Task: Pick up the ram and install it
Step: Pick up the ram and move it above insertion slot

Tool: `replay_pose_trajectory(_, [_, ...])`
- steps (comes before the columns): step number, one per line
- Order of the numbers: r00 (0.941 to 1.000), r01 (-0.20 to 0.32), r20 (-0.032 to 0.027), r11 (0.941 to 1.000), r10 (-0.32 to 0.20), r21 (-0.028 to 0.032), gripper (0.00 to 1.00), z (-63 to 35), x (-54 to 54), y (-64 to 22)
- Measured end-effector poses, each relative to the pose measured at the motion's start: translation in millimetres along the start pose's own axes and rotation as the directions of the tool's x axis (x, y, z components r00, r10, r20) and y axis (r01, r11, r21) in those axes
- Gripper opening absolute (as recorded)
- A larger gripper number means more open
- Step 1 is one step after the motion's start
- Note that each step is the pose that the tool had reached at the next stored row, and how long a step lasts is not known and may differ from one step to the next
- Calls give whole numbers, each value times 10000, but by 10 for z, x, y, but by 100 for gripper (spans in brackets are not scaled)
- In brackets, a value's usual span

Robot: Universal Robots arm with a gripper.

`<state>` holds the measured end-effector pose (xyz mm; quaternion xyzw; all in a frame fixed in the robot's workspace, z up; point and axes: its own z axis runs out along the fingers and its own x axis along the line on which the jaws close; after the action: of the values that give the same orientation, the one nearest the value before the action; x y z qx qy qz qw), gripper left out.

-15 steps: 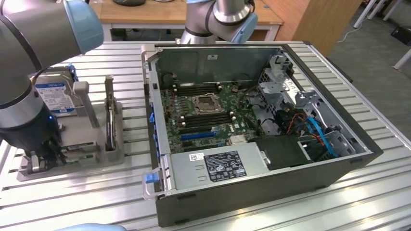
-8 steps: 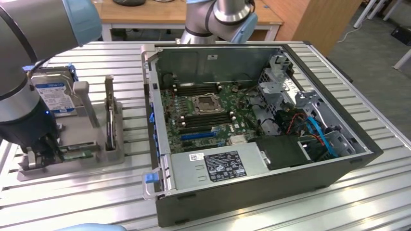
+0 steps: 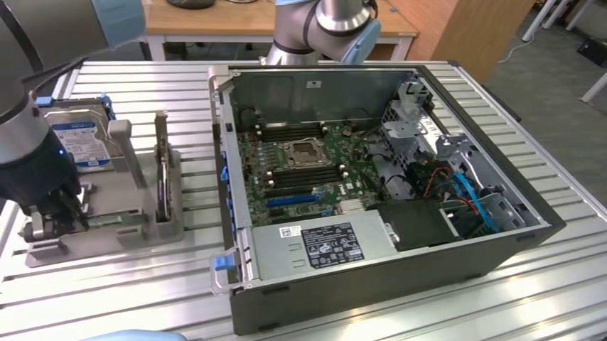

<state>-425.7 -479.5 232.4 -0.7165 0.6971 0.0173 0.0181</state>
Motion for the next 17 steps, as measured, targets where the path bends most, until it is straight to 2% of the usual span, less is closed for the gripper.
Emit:
replay_pose_trajectory(9, [9999, 0, 134, 10000, 0, 4, 14, -286, -10, -1])
replay_pose_trajectory(17, [9995, 0, 325, 10000, 0, 9, 14, -523, -7, 0])
